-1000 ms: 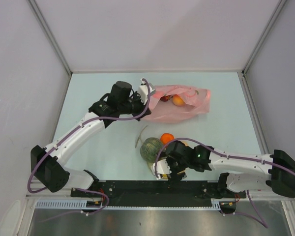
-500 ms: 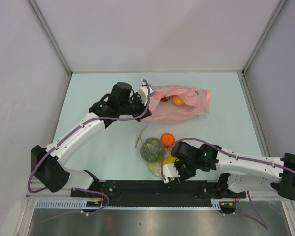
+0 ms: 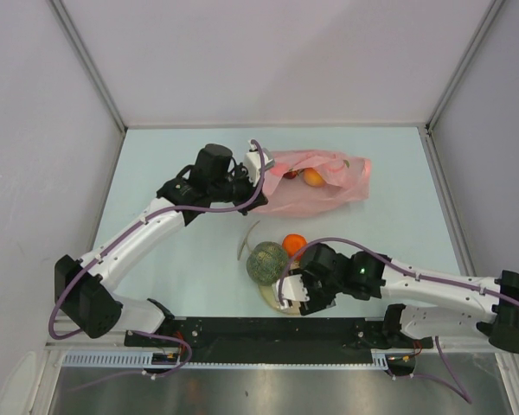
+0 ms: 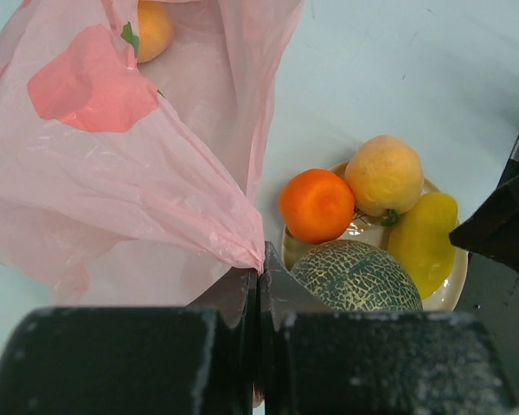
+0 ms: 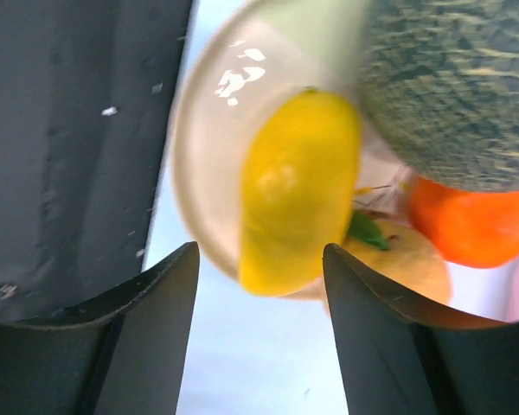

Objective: Take the fake fruits out of the plastic bag
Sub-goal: Place the fake fruit on the plate.

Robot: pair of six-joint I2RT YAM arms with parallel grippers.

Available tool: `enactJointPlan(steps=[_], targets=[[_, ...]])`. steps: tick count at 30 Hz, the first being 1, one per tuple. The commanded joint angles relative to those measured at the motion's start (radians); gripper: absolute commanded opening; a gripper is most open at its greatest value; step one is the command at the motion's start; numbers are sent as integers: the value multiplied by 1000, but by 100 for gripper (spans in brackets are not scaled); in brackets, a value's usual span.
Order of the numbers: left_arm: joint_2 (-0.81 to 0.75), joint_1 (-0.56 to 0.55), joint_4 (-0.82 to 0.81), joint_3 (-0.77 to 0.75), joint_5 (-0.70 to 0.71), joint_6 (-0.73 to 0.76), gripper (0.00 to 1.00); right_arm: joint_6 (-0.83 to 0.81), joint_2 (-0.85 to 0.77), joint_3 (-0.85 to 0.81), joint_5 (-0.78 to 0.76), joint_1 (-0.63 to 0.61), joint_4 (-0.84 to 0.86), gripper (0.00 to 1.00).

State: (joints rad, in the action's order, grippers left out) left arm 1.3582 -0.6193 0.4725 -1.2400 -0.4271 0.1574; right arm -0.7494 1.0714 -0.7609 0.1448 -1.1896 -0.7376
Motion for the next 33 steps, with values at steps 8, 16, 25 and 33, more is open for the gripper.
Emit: enactJointPlan(steps=[8, 16, 25, 33], targets=[[-28, 3, -28, 13, -32, -6, 0, -44, 137, 24, 18, 79, 182, 79], [-41, 3, -28, 25, -24, 1, 0, -169, 127, 38, 99, 18, 73, 47], [-42, 3, -35, 42, -32, -1, 0, -387, 182, 66, 88, -61, 173, 42], [-62, 3, -29, 59, -27, 5, 0, -599, 164, 104, 53, -73, 270, 49]])
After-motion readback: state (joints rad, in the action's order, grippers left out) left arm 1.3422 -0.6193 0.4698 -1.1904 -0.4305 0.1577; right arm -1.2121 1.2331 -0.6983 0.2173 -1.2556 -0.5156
